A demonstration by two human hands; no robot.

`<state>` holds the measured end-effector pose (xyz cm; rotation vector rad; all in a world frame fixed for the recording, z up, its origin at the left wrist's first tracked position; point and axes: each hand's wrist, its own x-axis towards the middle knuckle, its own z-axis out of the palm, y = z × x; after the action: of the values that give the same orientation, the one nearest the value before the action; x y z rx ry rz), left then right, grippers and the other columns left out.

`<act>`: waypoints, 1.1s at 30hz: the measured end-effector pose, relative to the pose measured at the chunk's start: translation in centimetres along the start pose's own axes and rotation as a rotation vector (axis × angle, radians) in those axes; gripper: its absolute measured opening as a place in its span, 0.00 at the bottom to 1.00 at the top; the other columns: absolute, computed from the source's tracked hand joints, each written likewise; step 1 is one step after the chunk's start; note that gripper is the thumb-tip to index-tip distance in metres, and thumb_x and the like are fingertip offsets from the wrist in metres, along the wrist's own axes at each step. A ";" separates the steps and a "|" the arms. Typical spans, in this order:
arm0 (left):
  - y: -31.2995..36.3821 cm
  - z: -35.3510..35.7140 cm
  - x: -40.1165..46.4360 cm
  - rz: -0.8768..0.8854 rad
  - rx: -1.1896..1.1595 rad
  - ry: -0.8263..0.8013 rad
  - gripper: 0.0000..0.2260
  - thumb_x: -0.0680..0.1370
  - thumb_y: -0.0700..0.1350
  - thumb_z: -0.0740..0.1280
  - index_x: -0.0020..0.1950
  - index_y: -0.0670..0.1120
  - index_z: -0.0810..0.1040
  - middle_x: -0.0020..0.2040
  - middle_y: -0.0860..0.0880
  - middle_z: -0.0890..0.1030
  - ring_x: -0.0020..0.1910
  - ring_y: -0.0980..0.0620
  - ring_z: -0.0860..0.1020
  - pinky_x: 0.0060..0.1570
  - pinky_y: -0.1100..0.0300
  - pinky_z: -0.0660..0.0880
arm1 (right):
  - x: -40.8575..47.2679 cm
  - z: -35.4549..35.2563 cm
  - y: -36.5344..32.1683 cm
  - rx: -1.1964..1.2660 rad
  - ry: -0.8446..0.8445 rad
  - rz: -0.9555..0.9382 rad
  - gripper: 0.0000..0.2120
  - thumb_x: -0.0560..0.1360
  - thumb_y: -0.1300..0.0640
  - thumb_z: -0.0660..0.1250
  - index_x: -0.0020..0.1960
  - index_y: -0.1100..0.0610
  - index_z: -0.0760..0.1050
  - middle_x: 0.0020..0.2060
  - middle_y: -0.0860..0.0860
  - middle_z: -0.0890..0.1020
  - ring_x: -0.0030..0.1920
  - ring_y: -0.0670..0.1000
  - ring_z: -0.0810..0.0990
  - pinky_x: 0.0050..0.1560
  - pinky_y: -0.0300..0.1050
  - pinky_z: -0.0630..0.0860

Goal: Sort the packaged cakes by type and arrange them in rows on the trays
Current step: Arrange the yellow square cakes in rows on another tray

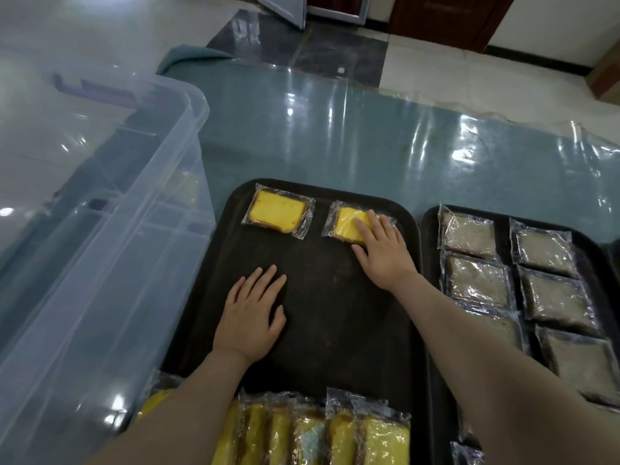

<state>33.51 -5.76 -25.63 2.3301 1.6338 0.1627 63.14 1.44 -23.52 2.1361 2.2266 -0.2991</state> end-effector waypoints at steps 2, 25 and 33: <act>-0.1 0.0 -0.1 -0.002 -0.001 -0.003 0.27 0.79 0.58 0.46 0.79 0.57 0.58 0.80 0.56 0.55 0.79 0.55 0.50 0.78 0.54 0.44 | 0.5 -0.2 0.5 -0.025 -0.008 -0.018 0.28 0.83 0.41 0.47 0.81 0.47 0.48 0.81 0.51 0.46 0.80 0.56 0.44 0.79 0.58 0.46; 0.4 -0.7 0.0 -0.021 0.036 -0.060 0.27 0.79 0.57 0.48 0.79 0.54 0.59 0.80 0.54 0.56 0.79 0.53 0.51 0.76 0.54 0.42 | -7.1 -2.3 -1.4 0.032 -0.010 0.016 0.30 0.83 0.41 0.49 0.81 0.49 0.47 0.81 0.52 0.48 0.80 0.53 0.43 0.79 0.54 0.43; 2.0 -4.3 1.0 -0.084 -0.108 -0.247 0.24 0.82 0.52 0.59 0.78 0.52 0.62 0.80 0.52 0.56 0.79 0.51 0.52 0.77 0.50 0.51 | -14.3 -1.8 -3.8 0.178 -0.060 0.063 0.29 0.84 0.41 0.48 0.81 0.48 0.47 0.81 0.50 0.51 0.80 0.51 0.45 0.79 0.51 0.42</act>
<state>34.56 -4.69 -21.06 2.1028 1.5569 -0.0518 60.26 -12.43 -18.98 2.2448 2.1698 -0.5698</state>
